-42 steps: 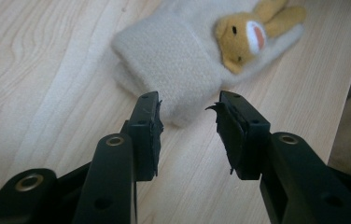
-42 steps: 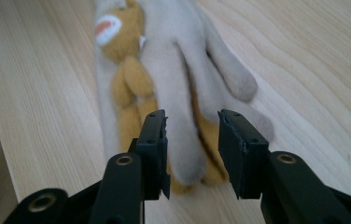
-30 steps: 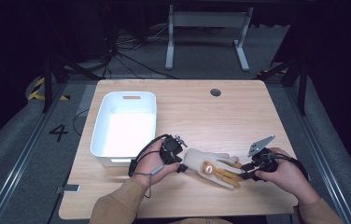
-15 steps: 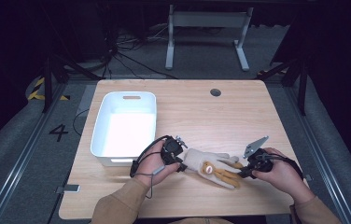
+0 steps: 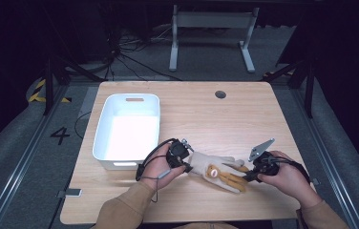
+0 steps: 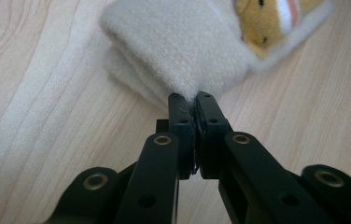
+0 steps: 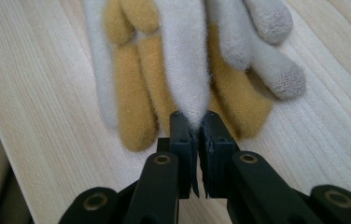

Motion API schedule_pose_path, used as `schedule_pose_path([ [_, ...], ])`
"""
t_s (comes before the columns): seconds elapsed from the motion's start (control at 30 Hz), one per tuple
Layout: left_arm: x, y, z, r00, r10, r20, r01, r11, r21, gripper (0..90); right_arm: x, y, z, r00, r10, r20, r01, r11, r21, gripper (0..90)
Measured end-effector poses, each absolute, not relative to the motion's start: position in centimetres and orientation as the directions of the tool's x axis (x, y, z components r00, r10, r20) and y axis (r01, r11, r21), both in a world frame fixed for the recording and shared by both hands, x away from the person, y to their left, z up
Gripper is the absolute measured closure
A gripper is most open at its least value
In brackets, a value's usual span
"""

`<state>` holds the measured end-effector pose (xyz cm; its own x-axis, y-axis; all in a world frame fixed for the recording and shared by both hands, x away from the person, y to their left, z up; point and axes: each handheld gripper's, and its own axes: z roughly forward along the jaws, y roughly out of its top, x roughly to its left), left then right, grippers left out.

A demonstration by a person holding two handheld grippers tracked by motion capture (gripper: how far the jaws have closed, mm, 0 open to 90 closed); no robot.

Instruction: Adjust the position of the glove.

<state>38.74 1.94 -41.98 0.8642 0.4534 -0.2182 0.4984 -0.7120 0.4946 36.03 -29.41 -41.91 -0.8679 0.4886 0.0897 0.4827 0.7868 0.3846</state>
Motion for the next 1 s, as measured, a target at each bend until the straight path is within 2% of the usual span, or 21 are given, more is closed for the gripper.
schedule_pose_path([
  [0.37, 37.7, 2.0, -40.3, 0.881, 0.434, -0.19, 0.463, -0.703, 0.54, 88.3, 35.6, -29.7, -40.3, -0.858, 0.509, 0.069, 0.489, 0.769, 0.412, 85.0],
  [0.67, 37.3, 2.1, -39.7, 0.88, 0.436, -0.188, 0.458, -0.675, 0.578, 88.2, 35.3, -30.8, -38.1, -0.84, 0.543, 0.026, 0.487, 0.731, 0.477, 85.1],
  [1.0, 37.1, 2.0, -39.5, 0.88, 0.432, -0.197, 0.46, -0.671, 0.582, 88.1, 35.4, -31.0, -37.1, -0.826, 0.563, 0.008, 0.488, 0.708, 0.511, 85.2],
])
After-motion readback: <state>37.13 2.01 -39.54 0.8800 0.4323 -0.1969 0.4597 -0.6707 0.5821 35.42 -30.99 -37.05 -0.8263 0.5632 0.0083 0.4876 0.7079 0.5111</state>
